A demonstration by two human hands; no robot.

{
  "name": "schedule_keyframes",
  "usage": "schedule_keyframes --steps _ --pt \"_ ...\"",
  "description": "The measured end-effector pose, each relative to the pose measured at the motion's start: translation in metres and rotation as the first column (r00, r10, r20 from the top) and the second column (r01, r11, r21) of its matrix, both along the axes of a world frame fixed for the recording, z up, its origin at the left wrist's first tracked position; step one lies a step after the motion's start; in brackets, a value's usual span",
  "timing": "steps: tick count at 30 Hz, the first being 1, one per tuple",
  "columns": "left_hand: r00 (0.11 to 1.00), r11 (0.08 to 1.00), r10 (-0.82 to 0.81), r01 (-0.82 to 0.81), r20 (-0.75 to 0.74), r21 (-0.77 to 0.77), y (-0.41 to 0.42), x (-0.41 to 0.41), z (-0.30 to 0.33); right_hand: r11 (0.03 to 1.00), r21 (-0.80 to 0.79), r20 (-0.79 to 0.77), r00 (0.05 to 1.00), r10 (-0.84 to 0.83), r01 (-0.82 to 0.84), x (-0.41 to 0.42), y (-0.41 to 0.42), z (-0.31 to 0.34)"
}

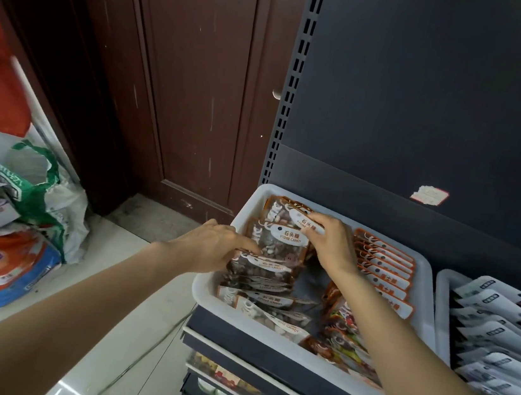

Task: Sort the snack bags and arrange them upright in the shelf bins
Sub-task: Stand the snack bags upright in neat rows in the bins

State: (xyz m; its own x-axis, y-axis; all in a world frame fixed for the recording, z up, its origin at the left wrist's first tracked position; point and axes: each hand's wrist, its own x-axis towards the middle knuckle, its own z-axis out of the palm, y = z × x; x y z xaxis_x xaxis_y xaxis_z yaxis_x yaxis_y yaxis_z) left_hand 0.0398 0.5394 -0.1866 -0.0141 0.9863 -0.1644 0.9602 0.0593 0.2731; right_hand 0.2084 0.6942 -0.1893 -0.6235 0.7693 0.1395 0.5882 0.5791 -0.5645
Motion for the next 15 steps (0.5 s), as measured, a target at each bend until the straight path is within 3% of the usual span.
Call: schedule_keyframes --steps 3,7,10,12,15 --pt "0.996 0.995 0.091 -0.092 0.022 0.037 0.006 0.005 0.003 0.993 -0.071 0.026 0.995 0.093 -0.091 0.006 -0.003 0.005" --pt "0.964 0.942 0.252 -0.225 -0.084 0.248 0.017 0.019 0.003 0.916 -0.351 0.164 0.95 0.264 -0.194 0.015 -0.008 0.008" --pt "0.995 0.979 0.084 -0.071 -0.061 0.192 0.023 0.023 0.001 0.807 -0.57 0.017 0.98 0.197 -0.153 0.023 -0.007 0.004" --pt "0.998 0.997 -0.033 0.036 -0.058 0.061 0.026 0.023 -0.001 0.861 -0.497 -0.101 0.992 0.072 -0.113 0.027 0.001 -0.001" --pt "0.993 0.996 -0.068 0.074 -0.101 0.057 0.027 0.021 -0.008 0.989 -0.147 -0.032 0.999 -0.017 0.012 0.026 0.016 -0.003"
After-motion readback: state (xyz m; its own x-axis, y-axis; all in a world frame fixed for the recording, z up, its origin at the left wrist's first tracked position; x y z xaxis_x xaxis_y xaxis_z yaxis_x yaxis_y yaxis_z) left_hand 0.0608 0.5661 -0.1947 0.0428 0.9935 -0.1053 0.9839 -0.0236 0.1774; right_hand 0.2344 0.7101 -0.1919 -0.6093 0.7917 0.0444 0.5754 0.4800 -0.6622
